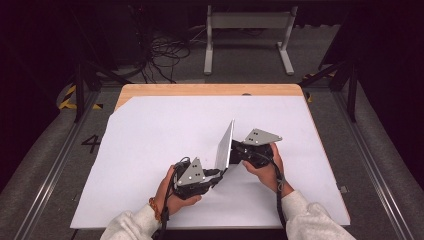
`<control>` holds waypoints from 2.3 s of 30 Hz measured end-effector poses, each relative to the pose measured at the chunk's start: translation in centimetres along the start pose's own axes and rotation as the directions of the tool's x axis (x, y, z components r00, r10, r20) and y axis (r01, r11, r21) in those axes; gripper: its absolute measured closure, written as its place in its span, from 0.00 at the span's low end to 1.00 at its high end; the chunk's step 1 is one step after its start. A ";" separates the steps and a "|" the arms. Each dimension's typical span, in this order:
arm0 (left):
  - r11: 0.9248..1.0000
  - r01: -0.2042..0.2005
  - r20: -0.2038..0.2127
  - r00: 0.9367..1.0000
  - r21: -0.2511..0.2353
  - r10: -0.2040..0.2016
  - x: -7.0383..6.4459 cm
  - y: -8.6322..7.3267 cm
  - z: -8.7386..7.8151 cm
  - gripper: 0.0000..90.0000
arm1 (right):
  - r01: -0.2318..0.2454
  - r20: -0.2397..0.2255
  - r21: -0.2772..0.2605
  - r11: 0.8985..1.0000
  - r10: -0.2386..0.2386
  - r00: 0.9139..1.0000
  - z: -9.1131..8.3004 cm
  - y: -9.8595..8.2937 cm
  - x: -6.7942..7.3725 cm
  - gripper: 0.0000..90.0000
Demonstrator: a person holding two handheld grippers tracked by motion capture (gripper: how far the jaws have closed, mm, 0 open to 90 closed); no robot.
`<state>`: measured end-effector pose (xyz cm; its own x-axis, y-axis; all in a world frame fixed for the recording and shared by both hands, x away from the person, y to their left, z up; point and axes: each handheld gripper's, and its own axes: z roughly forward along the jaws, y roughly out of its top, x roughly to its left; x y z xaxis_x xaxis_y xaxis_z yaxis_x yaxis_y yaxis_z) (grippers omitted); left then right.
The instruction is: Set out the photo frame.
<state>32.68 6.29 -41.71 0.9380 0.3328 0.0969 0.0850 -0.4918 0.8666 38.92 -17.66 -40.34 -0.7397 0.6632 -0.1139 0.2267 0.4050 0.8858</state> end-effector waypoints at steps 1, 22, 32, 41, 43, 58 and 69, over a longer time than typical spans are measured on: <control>1.000 -0.001 0.002 1.000 0.000 0.001 0.0 0.0 0.0 0.82 | 0.004 0.002 0.000 1.000 -0.004 1.000 0.0 0.0 0.0 0.98; 1.000 -0.023 0.006 1.000 -0.019 0.023 0.3 -0.3 0.6 0.80 | 0.015 0.020 -0.012 1.000 -0.014 1.000 -0.6 0.1 -0.4 0.88; 0.999 -0.029 0.034 0.999 0.015 0.029 0.5 -1.2 -0.7 0.89 | 0.019 0.008 -0.013 1.000 -0.019 1.000 -3.2 -0.5 -0.5 0.86; 0.991 -0.061 0.040 0.998 0.115 0.057 0.4 -2.1 0.3 0.94 | 0.014 -0.071 -0.005 1.000 -0.015 0.997 -6.9 -2.3 1.6 0.83; 0.992 -0.048 0.041 0.998 0.116 0.043 0.5 -2.3 0.5 0.95 | 0.022 -0.081 -0.003 1.000 -0.022 0.996 -7.3 -2.5 2.3 0.82; 0.991 -0.045 0.038 0.998 0.125 0.041 0.3 -1.9 2.1 0.97 | 0.060 -0.146 -0.002 0.998 -0.060 0.987 -6.9 -2.5 5.4 0.74; 0.991 -0.052 0.049 0.998 0.122 0.047 -0.4 -1.2 3.9 0.95 | 0.049 -0.128 0.011 0.999 -0.047 0.991 -6.5 -2.8 5.4 0.70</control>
<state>33.54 3.67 -44.69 0.9562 0.2699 0.1135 0.0760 -0.6031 0.7940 30.21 -19.33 -40.46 -0.8246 0.5574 -0.0966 0.1976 0.4438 0.8741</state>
